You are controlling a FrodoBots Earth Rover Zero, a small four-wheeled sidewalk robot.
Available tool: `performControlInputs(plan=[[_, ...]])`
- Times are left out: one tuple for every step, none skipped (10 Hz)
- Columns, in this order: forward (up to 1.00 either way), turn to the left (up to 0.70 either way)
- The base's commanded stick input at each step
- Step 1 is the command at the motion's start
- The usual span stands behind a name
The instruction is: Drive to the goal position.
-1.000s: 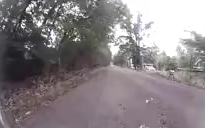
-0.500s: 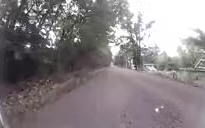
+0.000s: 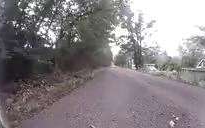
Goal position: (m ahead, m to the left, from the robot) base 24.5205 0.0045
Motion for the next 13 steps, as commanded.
performControlInputs(plan=[[0.7,0.0],[0.7,0.0],[0.7,0.0],[0.7,0.0],[0.7,0.0],[0.7,0.0],[0.7,0.0],[0.7,0.0],[0.7,-0.01],[0.7,-0.33],[0.7,-0.1],[0.7,-0.04],[0.7,0.0]])
